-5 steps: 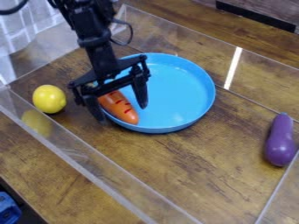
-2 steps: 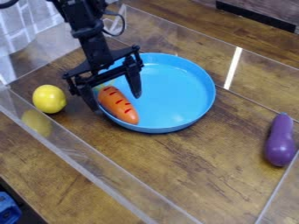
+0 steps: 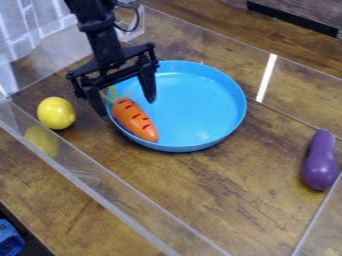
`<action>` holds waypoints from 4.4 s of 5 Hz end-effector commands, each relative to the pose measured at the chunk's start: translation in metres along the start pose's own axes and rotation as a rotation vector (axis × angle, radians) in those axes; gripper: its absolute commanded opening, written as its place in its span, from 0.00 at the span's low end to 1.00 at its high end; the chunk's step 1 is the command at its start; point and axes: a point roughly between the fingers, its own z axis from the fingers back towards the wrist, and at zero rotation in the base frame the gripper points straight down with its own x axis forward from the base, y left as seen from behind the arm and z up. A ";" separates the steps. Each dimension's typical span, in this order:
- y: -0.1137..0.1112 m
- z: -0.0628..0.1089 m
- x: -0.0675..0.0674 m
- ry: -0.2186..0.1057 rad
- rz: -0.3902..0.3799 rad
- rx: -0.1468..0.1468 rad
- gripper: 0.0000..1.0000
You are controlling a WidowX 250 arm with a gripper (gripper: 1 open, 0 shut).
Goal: Move the carrot to the right side
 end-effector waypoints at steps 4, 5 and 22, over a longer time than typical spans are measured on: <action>-0.004 0.012 0.011 -0.072 -0.059 0.012 1.00; -0.003 0.008 0.007 -0.059 -0.110 0.032 1.00; -0.032 -0.030 0.115 -0.126 -0.124 0.137 1.00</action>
